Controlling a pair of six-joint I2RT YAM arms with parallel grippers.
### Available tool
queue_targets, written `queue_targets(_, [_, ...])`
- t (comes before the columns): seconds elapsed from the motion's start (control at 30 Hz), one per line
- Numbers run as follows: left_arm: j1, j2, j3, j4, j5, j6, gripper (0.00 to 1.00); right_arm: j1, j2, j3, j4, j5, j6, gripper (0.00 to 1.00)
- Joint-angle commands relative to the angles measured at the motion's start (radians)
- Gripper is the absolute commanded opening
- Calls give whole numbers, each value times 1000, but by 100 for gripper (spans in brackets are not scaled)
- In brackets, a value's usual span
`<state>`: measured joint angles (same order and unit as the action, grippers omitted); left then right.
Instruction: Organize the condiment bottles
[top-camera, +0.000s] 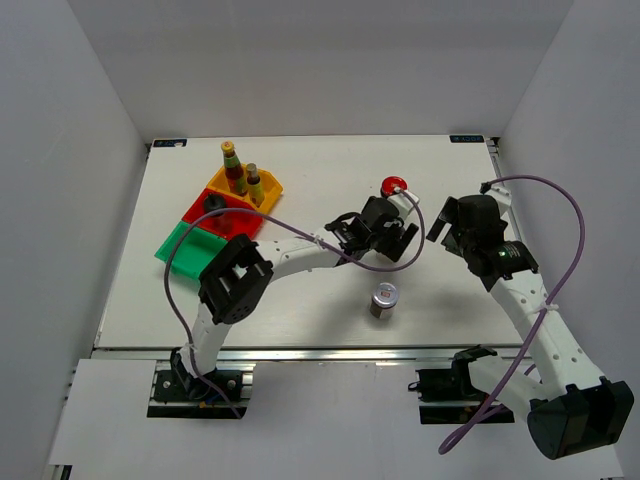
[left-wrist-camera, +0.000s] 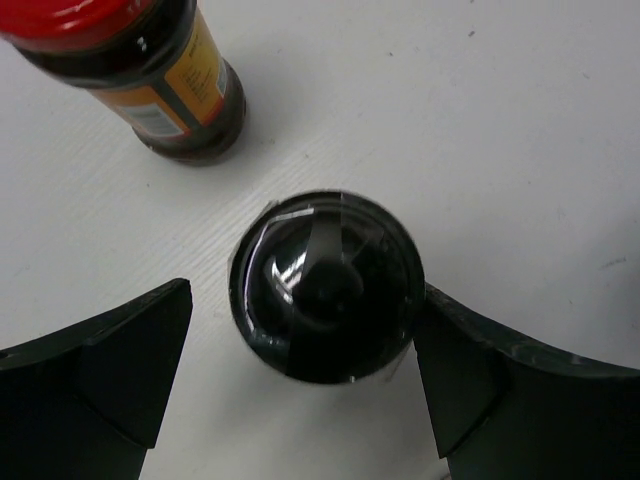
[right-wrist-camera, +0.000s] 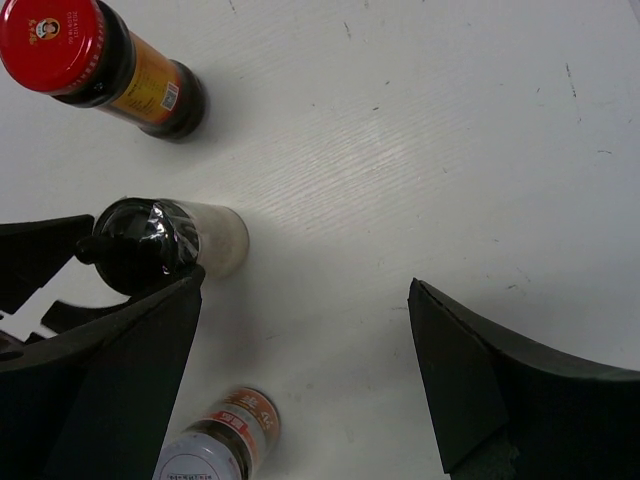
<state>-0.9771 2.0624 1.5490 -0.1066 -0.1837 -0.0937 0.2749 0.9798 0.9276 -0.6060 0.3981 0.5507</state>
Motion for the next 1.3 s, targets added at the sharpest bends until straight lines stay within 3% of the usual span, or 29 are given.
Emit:
queue_targets(0.0, [-11,34,101,-27,-97,8,98,-3,-9,14,14,7,-6,90])
queue_targets(0.27, [-12,104,165,-21,-111,2,98,-5,-20,2,40,-7,-35,89])
queue_targets(0.37, [-12,87,140,17,-106,2,92,-6,-20,-3,49,-10,-44,89])
queue_targets(0.53, [-12,38,109,57,-108,3,59,-6,-20,-9,52,-12,-54,89])
queue_targets(0.67, [-12,-13,72,62,-134,8,40,-6,-20,-9,54,-11,-57,89])
queue_targets(0.83, [-12,-140,-15,36,-275,15,39,-6,-21,-16,61,-22,-64,89])
queue_targets(1.0, [14,-393,-187,25,-433,43,39,-6,-18,-22,68,-25,-69,89])
queue_targets(1.1, [115,-522,-283,-7,-444,-9,39,-6,-15,-26,69,-24,-72,89])
queue_targets(1.2, [286,-628,-372,-21,-407,-60,39,-6,-12,-23,71,-24,-74,89])
queue_targets(1.27, [325,-674,-441,19,-421,-55,39,-6,-10,-23,71,-22,-74,89])
